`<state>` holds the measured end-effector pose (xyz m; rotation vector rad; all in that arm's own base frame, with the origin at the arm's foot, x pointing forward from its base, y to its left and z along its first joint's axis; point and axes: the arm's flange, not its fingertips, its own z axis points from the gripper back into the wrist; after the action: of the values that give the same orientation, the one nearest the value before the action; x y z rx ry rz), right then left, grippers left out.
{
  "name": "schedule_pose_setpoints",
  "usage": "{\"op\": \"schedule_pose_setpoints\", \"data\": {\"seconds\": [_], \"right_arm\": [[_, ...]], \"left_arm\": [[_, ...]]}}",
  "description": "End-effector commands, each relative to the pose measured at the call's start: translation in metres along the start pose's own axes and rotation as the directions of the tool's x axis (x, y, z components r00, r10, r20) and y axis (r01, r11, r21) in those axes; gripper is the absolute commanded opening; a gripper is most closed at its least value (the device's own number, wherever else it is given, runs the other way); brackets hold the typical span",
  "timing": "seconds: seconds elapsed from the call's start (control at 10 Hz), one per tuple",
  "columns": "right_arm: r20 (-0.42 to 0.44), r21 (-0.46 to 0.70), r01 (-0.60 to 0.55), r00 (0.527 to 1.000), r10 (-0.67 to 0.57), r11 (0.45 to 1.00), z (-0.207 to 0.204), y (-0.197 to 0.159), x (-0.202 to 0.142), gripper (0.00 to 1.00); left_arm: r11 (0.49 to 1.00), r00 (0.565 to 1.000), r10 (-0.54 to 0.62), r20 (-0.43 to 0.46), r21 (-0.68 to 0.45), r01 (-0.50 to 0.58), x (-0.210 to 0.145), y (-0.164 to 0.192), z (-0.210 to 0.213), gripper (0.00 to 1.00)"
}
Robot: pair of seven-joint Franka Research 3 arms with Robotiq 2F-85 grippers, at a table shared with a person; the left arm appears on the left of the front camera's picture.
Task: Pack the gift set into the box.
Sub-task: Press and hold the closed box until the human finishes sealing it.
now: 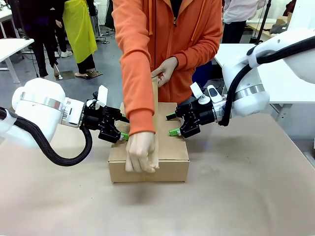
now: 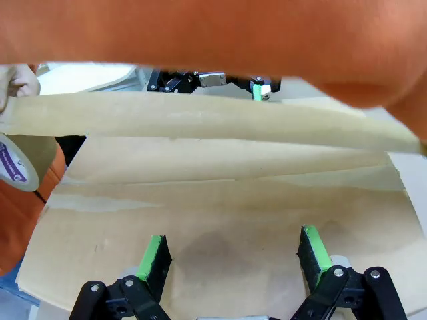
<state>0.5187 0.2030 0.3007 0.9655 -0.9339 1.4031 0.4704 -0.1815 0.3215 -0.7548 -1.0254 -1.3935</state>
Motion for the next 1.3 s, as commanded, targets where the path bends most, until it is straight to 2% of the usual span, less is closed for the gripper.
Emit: {"op": "schedule_pose_setpoints", "data": {"seconds": [0.0,1.2], "right_arm": [[-0.009,-0.003,-0.004,1.0,0.004,1.0,-0.0016,0.0007,-0.0009,1.0],[-0.009,-0.003,-0.004,1.0,0.004,1.0,-0.0016,0.0007,-0.0009,1.0]], "left_arm": [[1.0,1.0,-0.011,0.005,0.003,0.011,-0.0031,-0.0022,-0.0006,1.0],[1.0,1.0,-0.011,0.005,0.003,0.011,-0.0031,-0.0022,-0.0006,1.0]]}}
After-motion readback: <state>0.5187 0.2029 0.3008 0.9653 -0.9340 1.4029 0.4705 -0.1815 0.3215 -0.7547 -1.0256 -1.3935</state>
